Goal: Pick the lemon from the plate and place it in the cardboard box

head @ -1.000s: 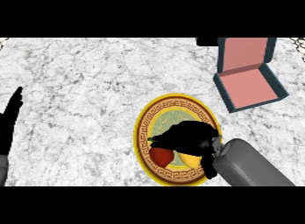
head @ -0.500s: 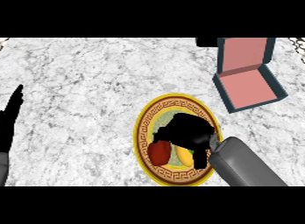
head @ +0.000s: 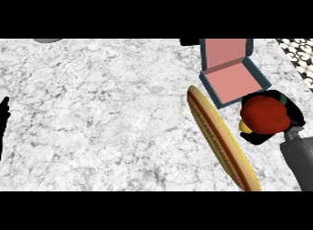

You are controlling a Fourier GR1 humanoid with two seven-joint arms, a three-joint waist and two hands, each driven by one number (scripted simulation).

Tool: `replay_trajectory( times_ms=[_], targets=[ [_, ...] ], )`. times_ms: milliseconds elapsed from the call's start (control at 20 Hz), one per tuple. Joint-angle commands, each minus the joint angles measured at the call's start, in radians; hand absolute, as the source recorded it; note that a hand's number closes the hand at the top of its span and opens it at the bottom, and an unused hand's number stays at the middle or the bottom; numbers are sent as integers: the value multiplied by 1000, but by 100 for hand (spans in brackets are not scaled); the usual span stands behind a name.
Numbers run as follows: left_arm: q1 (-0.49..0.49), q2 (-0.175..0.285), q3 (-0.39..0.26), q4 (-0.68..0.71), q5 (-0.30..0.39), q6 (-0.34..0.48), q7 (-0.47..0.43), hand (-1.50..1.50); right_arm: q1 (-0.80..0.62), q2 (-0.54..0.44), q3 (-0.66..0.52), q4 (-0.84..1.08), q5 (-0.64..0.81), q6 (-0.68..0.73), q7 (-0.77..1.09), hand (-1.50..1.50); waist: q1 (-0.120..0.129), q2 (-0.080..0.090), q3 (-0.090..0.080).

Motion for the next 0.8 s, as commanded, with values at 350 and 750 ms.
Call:
replay_trajectory(
  times_ms=[350,750],
  targets=[
    [24,-15,-9,-45,16,-28,-15,0,217,-239,-520,-223,-166,-197,83,150,69,5,-3],
    [-72,-6,-9,22,-15,-69,-21,0,164,-203,-548,-375,-315,-23,123,150,113,15,-3]
  ],
)
